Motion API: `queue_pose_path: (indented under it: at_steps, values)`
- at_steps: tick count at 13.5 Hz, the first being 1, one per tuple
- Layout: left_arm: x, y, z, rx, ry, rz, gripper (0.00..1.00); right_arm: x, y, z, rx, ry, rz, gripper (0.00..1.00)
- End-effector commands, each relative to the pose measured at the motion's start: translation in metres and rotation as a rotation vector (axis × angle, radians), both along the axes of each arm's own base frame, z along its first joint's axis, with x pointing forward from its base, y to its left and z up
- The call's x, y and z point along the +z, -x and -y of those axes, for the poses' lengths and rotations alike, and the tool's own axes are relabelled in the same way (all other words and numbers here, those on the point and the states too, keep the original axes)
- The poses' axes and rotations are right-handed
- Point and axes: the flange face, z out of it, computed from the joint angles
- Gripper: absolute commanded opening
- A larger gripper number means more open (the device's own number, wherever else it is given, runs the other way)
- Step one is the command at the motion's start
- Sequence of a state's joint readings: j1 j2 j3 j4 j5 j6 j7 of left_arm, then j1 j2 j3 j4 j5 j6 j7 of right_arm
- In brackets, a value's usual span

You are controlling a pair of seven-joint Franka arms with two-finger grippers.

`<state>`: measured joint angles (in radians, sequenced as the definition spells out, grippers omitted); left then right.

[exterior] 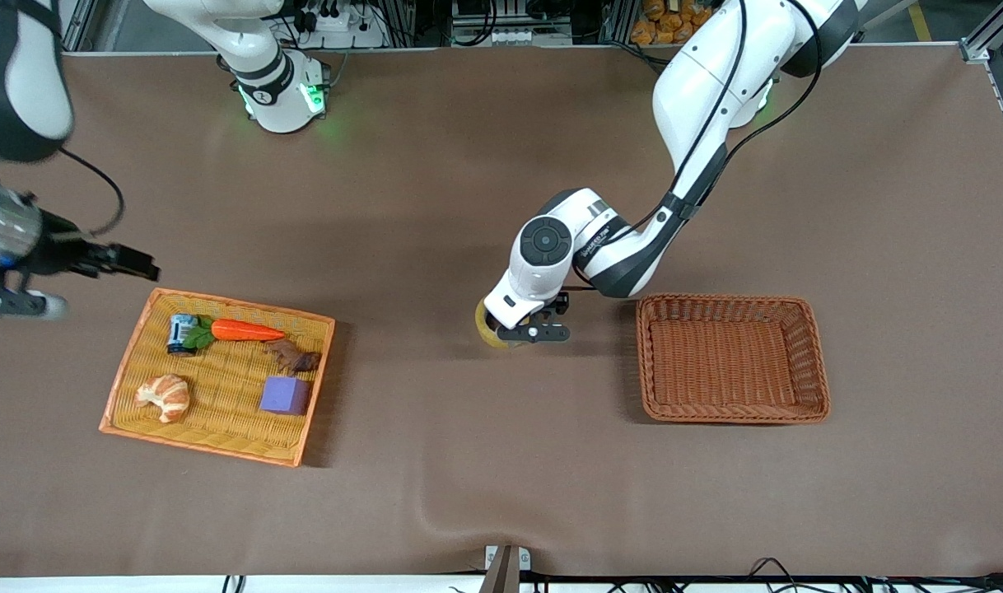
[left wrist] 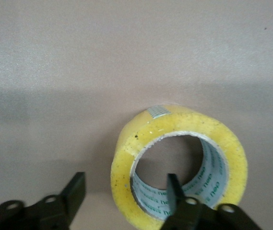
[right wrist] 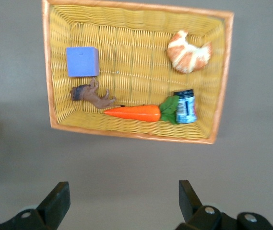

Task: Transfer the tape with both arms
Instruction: 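Grasp the tape with the left gripper while the right gripper withdraws, then carry the tape with the left gripper and lower it into the basket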

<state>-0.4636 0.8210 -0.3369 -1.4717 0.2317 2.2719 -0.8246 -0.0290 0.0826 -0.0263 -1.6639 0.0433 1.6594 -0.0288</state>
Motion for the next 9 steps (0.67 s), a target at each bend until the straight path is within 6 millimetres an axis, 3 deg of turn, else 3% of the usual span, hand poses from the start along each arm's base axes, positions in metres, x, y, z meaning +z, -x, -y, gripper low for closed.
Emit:
queue_pose_path:
  at_steps: [1,3,5,8,9]
  values:
    - [-0.008,-0.002,0.006,-0.028,-0.005,0.038,0.41,0.038,0.011,-0.002,0.072,0.035,0.010,1.00]
    - [0.001,-0.006,0.005,-0.023,0.000,0.056,0.00,0.064,0.015,0.003,0.069,0.034,0.010,1.00]
    - [0.024,-0.019,-0.010,0.019,0.008,0.061,0.00,0.085,0.016,0.001,0.079,0.031,0.022,1.00]
    - [0.115,-0.039,-0.075,0.096,-0.066,0.007,0.00,0.091,0.018,-0.003,0.065,0.017,0.020,1.00]
    - [0.137,-0.043,-0.097,0.114,-0.104,-0.024,0.00,0.091,0.018,-0.002,0.048,0.018,0.018,1.00]
